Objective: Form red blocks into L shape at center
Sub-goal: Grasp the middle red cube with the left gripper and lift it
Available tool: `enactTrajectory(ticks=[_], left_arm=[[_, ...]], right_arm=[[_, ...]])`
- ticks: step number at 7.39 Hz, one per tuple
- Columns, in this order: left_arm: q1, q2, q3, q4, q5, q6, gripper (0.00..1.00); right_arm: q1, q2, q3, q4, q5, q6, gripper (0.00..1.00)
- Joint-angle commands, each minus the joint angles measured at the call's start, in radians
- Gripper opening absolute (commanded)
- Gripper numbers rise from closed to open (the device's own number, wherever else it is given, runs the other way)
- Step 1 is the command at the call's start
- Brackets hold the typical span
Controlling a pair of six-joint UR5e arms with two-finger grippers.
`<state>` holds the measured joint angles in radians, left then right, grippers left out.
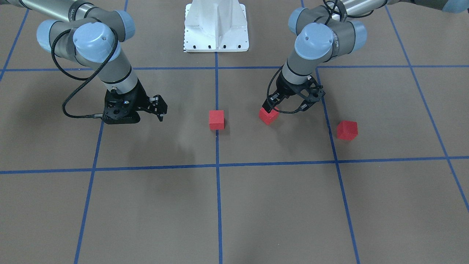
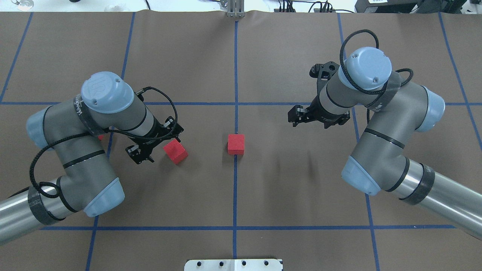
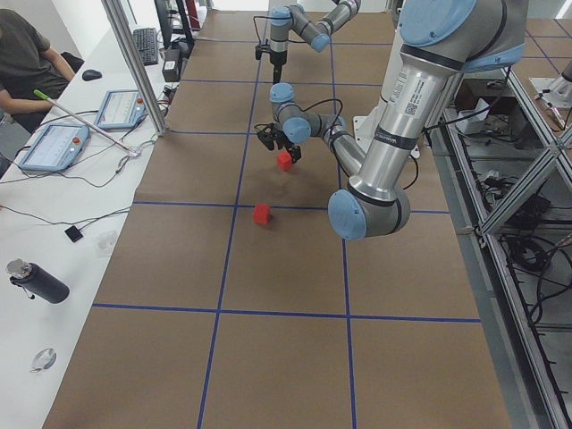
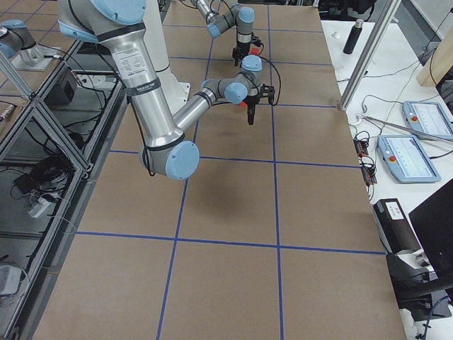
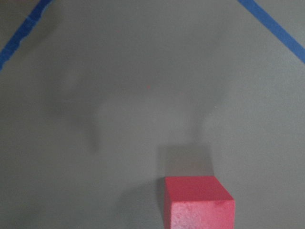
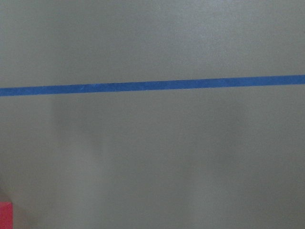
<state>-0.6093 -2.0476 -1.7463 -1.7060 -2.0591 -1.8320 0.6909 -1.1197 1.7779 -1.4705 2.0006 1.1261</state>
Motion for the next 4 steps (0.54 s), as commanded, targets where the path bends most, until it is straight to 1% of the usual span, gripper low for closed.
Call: enactTrajectory(ticks=[1, 4], left_arm=[[0.002, -0.039, 0.063, -0.003, 0.002, 0.002, 1.0], [0.017, -0.04, 0.08, -0.004, 0.004, 0.008, 1.0]], right_arm=[[-0.001, 0.0, 0.002, 0.001, 0.0, 0.006, 1.0], [-0.001, 0.0, 0.002, 0.001, 0.0, 0.006, 1.0]])
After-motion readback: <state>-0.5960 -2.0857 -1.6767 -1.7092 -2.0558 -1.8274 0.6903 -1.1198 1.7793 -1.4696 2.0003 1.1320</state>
